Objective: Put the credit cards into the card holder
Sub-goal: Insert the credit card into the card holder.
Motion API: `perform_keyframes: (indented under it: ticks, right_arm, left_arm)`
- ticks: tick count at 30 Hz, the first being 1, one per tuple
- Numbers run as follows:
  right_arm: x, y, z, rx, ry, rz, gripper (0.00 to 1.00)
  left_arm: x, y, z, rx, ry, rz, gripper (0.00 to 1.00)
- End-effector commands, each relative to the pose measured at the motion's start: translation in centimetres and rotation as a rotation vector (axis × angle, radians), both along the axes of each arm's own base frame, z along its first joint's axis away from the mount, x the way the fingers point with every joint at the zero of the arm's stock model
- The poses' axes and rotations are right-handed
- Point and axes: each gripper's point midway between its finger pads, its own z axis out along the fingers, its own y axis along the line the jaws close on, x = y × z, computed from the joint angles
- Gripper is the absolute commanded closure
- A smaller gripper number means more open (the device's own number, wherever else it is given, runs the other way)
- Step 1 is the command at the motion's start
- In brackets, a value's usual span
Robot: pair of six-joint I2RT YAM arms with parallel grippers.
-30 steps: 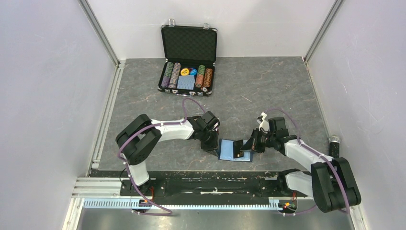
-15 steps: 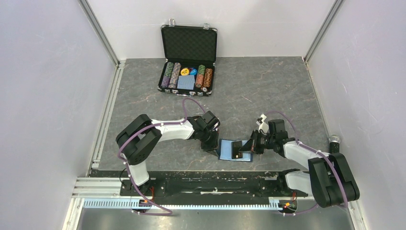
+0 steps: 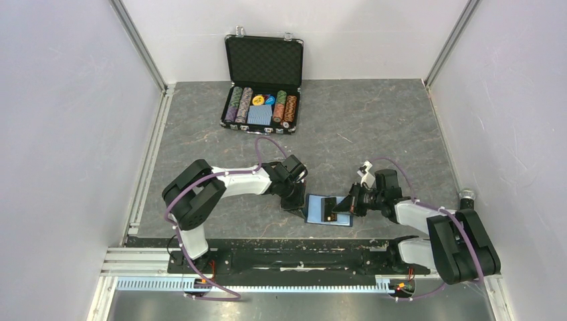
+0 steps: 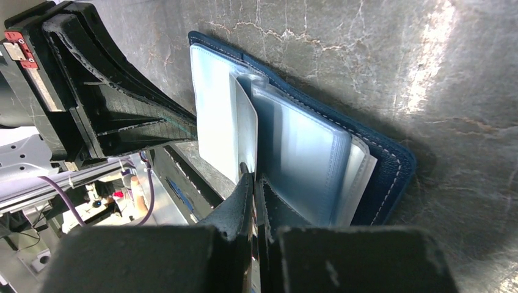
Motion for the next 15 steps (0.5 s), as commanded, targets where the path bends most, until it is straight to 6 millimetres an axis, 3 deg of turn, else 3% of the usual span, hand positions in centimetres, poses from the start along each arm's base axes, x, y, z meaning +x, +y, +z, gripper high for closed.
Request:
perform_keyframes:
  ticks: [1,15]
  right_arm:
    - [-0.1,-0.4,-1.1,-0.039,0.012,-0.013,1.00]
    - [0.7,1.7,-0.4,-0.050,0.013,0.042,1.00]
  left_arm:
    - [-0.1,-0.2,-1.4,0.042,0.007,0.013,0.98]
    - [0.1,-0.4,-1.2,0.037,0.004,0.013,0.98]
